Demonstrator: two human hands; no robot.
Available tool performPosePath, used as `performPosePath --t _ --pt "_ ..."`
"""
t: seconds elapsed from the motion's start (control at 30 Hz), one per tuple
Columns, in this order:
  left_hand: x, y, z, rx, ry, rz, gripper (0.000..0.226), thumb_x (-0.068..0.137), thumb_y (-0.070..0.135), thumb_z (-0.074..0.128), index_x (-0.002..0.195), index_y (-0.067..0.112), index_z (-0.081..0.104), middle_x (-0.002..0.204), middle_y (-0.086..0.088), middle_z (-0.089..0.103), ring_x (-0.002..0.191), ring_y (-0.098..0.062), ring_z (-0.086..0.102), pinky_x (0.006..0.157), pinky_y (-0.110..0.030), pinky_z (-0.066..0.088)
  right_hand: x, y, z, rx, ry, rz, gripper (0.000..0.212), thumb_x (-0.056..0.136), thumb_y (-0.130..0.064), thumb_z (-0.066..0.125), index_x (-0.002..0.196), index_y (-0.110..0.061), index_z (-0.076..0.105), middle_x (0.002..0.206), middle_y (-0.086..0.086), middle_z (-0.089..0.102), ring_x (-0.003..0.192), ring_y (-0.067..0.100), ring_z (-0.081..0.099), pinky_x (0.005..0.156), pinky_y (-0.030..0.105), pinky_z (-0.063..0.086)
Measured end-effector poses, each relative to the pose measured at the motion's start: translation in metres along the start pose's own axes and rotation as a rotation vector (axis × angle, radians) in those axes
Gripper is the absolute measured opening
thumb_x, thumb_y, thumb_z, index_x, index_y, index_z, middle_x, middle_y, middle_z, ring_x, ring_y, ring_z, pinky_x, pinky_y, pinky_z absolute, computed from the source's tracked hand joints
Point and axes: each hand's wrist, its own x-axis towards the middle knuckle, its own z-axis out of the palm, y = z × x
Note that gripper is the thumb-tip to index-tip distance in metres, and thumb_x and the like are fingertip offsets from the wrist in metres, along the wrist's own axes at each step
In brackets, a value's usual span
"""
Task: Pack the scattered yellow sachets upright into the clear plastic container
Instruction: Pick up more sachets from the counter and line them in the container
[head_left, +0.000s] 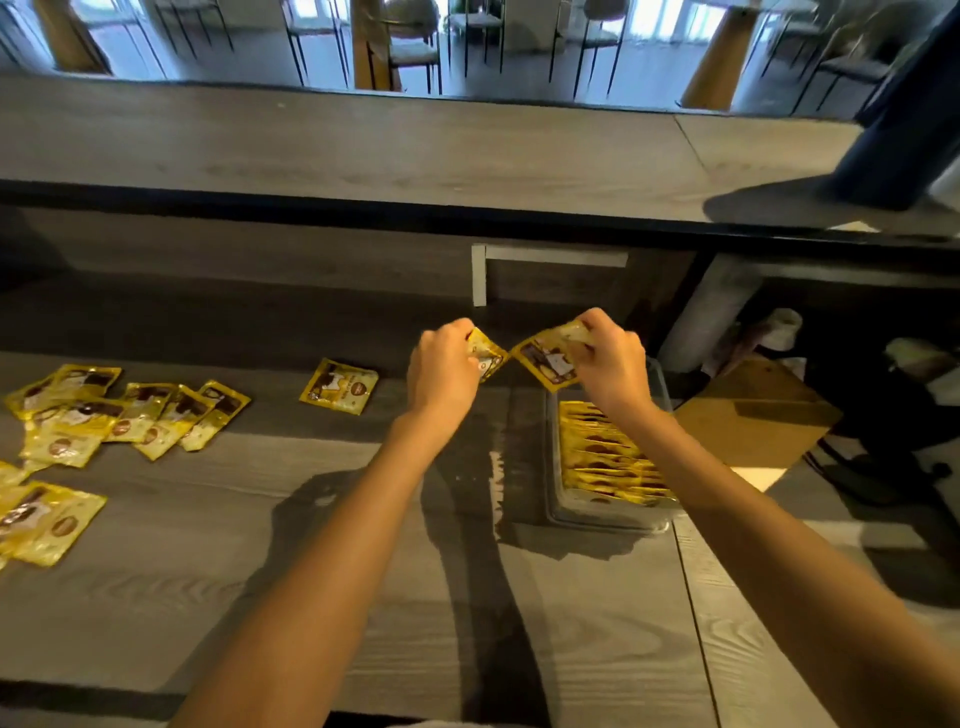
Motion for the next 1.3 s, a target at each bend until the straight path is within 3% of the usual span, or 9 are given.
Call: performPosePath --t 0.1,0.23,0.4,0.57,0.67,0.77,0.87,1.13,1.3 --pt "0.007 0.026 0.016 -0.061 0.024 0.089 0.008 0.088 0.004 0.054 0.090 0.007 0.061 0.093 -0.014 0.068 0.091 -0.029 0.062 0.065 -0.034 0.044 0.007 0.023 -0.019 -0.019 0.128 0.055 0.023 0.092 -0.008 0.052 0.115 -0.004 0.054 0.111 0.019 0.066 0.100 0.034 0.062 0.067 0.030 0.042" --pt "0.014 0.052 0.048 -0.134 -0.078 0.217 0.015 0.088 0.000 0.050 0.089 0.006 0.064 0.088 -0.014 0.069 0.084 -0.028 0.064 0.063 -0.033 0.046 0.007 0.056 -0.033 -0.037 0.152 0.103 0.022 0.092 -0.009 0.052 0.113 -0.003 0.056 0.111 0.021 0.066 0.100 0.036 0.062 0.074 0.037 0.051" --pt "0.017 0.071 0.087 -0.170 -0.302 0.324 0.022 0.085 -0.003 0.048 0.089 0.008 0.066 0.086 -0.015 0.068 0.084 -0.030 0.064 0.068 -0.038 0.052 0.009 0.090 -0.034 -0.050 0.043 0.050 0.017 0.086 -0.010 0.061 0.101 -0.007 0.067 0.096 0.015 0.072 0.087 0.031 0.066 0.069 0.035 0.050" --pt "0.018 0.071 0.116 -0.051 -0.488 0.306 0.017 0.086 0.001 0.050 0.088 0.008 0.065 0.092 -0.016 0.066 0.091 -0.034 0.061 0.067 -0.031 0.040 0.017 0.115 -0.026 -0.094 -0.138 0.059 0.013 0.086 -0.016 0.061 0.087 -0.010 0.072 0.085 0.014 0.072 0.081 0.032 0.064 0.068 0.038 0.047" --pt "0.021 0.064 0.123 -0.029 -0.602 0.267 0.020 0.090 0.004 0.048 0.099 0.008 0.066 0.100 -0.015 0.066 0.096 -0.029 0.061 0.072 -0.030 0.042 0.018 0.123 -0.021 -0.125 -0.284 0.013 0.020 0.092 -0.022 0.053 0.097 -0.014 0.071 0.099 0.010 0.072 0.092 0.030 0.065 0.079 0.043 0.052" --pt "0.025 0.056 0.126 -0.030 -0.693 0.212 0.029 0.092 0.005 0.043 0.113 0.010 0.063 0.106 -0.013 0.064 0.097 -0.027 0.061 0.075 -0.033 0.048 0.017 0.127 -0.017 -0.178 -0.409 0.015 0.027 0.097 -0.023 0.044 0.115 -0.019 0.064 0.118 0.011 0.066 0.109 0.031 0.061 0.095 0.050 0.046" --pt "0.028 0.048 0.127 0.020 -0.746 0.173 0.034 0.096 0.009 0.038 0.124 0.011 0.057 0.113 -0.013 0.062 0.100 -0.028 0.061 0.080 -0.037 0.051 0.015 0.128 -0.013 -0.215 -0.483 0.051 0.033 0.098 -0.021 0.040 0.126 -0.020 0.057 0.127 0.012 0.061 0.116 0.033 0.056 0.099 0.048 0.044" --pt "0.027 0.042 0.125 0.036 -0.790 0.220 0.032 0.100 0.018 0.034 0.122 0.009 0.055 0.108 -0.013 0.059 0.099 -0.026 0.059 0.080 -0.037 0.046 0.016 0.125 -0.019 -0.160 -0.478 0.091 0.030 0.099 -0.024 0.039 0.120 -0.017 0.060 0.119 0.012 0.064 0.111 0.031 0.058 0.097 0.043 0.042" --pt "0.025 0.042 0.125 0.031 -0.810 0.189 0.032 0.100 0.022 0.030 0.096 0.007 0.058 0.090 -0.009 0.055 0.084 -0.023 0.055 0.071 -0.033 0.040 0.014 0.125 -0.017 -0.099 -0.544 0.211 0.035 0.100 -0.025 0.033 0.115 -0.010 0.060 0.120 0.013 0.062 0.108 0.030 0.057 0.093 0.039 0.042"
